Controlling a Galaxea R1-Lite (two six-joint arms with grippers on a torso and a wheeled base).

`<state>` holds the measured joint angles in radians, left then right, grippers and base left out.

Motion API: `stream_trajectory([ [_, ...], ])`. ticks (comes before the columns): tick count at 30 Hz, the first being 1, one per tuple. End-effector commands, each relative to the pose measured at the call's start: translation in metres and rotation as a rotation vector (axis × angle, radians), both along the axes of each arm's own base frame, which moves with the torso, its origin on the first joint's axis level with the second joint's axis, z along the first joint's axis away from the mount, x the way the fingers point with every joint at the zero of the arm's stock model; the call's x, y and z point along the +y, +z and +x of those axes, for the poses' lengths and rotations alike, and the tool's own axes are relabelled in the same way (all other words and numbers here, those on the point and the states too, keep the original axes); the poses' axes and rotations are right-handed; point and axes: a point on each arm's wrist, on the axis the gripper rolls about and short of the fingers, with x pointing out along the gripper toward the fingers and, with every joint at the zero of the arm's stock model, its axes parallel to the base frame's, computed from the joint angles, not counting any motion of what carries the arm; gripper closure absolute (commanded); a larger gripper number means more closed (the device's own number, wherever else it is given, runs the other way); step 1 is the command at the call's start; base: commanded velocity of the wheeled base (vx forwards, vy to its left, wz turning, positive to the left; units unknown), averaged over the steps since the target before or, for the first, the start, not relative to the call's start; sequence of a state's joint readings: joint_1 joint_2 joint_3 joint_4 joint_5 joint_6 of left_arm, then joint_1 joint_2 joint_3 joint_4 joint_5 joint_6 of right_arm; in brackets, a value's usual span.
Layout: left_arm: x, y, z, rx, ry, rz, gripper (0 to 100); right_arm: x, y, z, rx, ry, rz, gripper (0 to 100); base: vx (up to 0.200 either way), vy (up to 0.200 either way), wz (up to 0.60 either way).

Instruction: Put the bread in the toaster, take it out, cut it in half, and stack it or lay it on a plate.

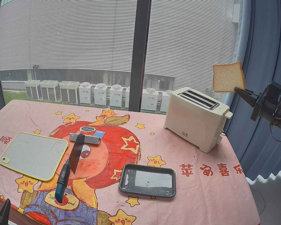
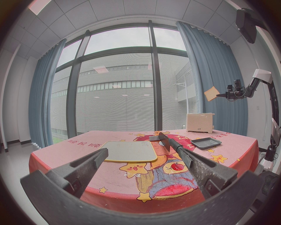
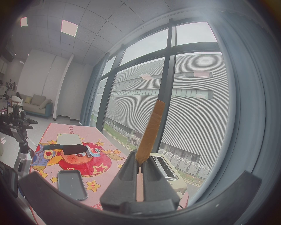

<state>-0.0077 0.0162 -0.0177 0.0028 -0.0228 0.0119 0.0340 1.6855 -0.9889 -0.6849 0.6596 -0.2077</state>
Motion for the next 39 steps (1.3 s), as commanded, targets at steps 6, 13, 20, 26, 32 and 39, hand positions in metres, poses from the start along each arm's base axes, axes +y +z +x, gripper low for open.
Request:
stream_trajectory([
  [6, 0.0, -0.005, 0.0, 0.002, 0.0, 0.0, 0, -0.013, -0.005, 0.024, 0.003, 0.021, 0.0, 100, 0.0, 0.0, 0.0],
  [13, 0.0, -0.005, 0.0, 0.002, 0.0, -0.001, 0, -0.016, 0.009, 0.036, -0.02, 0.04, 0.0, 100, 0.0, 0.0, 0.0],
  [20, 0.0, -0.005, 0.0, 0.002, 0.0, -0.001, 0, -0.017, 0.007, 0.046, 0.009, 0.04, -0.041, 100, 0.0, 0.0, 0.0],
  [26, 0.0, -0.005, 0.0, 0.002, 0.001, -0.003, 0, -0.018, -0.012, 0.057, 0.036, 0.041, -0.067, 100, 0.0, 0.0, 0.0],
  [32, 0.0, -0.005, 0.0, 0.002, 0.001, -0.001, 0, -0.018, -0.024, 0.067, 0.063, 0.042, -0.07, 100, 0.0, 0.0, 0.0],
  [39, 0.0, -0.005, 0.0, 0.002, 0.0, -0.003, 0, -0.021, -0.036, 0.077, 0.089, 0.036, -0.07, 100, 0.0, 0.0, 0.0],
])
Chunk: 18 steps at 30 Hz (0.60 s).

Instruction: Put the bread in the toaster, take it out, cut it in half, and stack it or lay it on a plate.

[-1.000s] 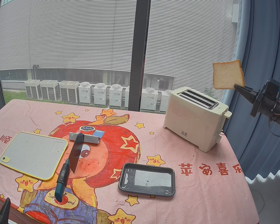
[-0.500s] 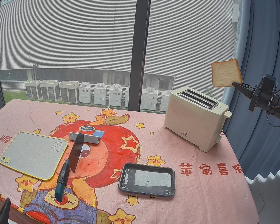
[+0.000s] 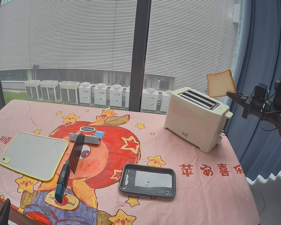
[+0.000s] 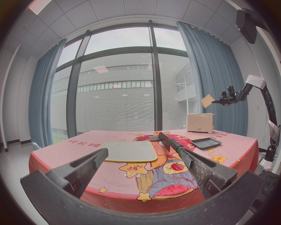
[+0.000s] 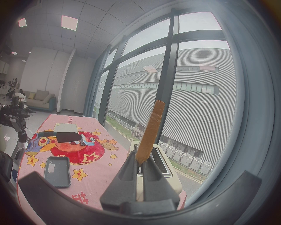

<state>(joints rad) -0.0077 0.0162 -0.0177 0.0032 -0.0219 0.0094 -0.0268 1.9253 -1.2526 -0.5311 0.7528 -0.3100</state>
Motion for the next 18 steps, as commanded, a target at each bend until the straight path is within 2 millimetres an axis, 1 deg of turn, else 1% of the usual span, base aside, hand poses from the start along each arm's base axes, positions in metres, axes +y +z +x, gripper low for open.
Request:
stream_trajectory([
  [1, 0.0, -0.005, 0.0, 0.001, 0.0, 0.0, 0, -0.002, -0.012, 0.008, 0.027, -0.003, -0.001, 100, 0.0, 0.0, 0.0],
  [14, 0.0, -0.005, 0.0, 0.001, 0.0, 0.0, 0, -0.005, -0.025, 0.031, 0.033, -0.006, -0.022, 100, 0.0, 0.0, 0.0],
  [18, 0.0, -0.005, 0.0, 0.001, -0.001, 0.0, 0, -0.006, -0.025, 0.033, 0.041, -0.002, -0.054, 100, 0.0, 0.0, 0.0],
])
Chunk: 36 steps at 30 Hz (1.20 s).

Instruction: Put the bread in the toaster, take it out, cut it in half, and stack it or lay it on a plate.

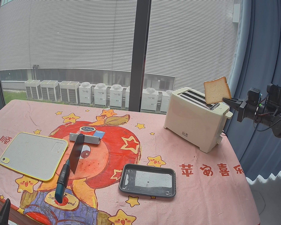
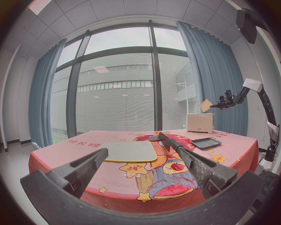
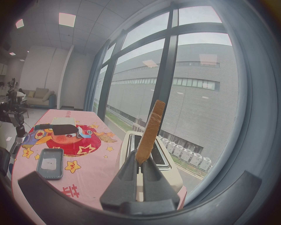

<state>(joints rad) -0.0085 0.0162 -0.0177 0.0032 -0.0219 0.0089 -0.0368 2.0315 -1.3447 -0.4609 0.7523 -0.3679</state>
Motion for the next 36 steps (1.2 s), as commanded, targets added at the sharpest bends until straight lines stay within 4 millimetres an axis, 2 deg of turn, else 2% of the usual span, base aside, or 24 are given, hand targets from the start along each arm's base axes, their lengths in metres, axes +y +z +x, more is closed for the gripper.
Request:
stream_trajectory([
  [1, 0.0, -0.005, 0.0, 0.001, 0.001, 0.0, 0, -0.001, -0.002, 0.007, -0.005, 0.001, -0.015, 100, 0.0, 0.0, 0.0],
  [8, 0.0, -0.005, 0.0, 0.001, 0.001, 0.0, 0, -0.001, -0.003, 0.015, -0.002, 0.003, -0.017, 100, 0.0, 0.0, 0.0],
  [25, 0.0, -0.005, 0.0, 0.001, 0.001, 0.002, 0, 0.003, -0.011, 0.018, 0.026, 0.013, -0.03, 100, 0.0, 0.0, 0.0],
  [36, 0.0, -0.005, 0.0, 0.001, 0.0, 0.002, 0, 0.003, -0.008, 0.019, 0.024, 0.018, -0.041, 100, 0.0, 0.0, 0.0],
])
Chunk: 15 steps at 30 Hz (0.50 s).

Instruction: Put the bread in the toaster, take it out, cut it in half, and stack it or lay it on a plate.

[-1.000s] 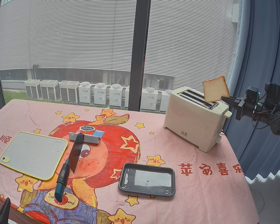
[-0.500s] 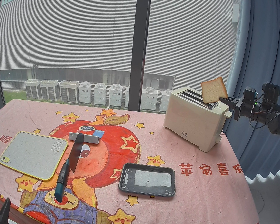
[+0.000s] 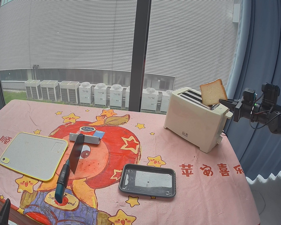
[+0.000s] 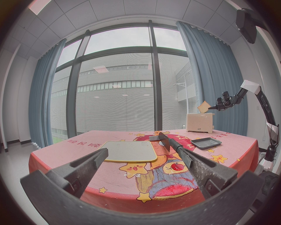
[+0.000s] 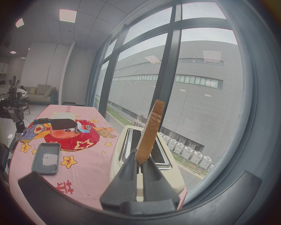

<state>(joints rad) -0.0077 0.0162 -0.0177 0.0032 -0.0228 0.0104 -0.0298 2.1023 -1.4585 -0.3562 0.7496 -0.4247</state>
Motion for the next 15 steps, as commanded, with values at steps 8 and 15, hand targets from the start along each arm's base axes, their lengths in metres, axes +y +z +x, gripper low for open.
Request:
stream_trajectory([
  [8, 0.0, -0.0053, 0.0001, 0.001, 0.001, 0.0, 0, -0.003, 0.0003, -0.0006, 0.007, -0.008, -0.001, 100, 0.0, 0.0, 0.0],
  [15, 0.0, -0.0053, 0.0001, 0.001, 0.0, 0.0, 0, 0.001, 0.0037, -0.004, 0.017, -0.002, -0.003, 100, 0.0, 0.0, 0.0],
])
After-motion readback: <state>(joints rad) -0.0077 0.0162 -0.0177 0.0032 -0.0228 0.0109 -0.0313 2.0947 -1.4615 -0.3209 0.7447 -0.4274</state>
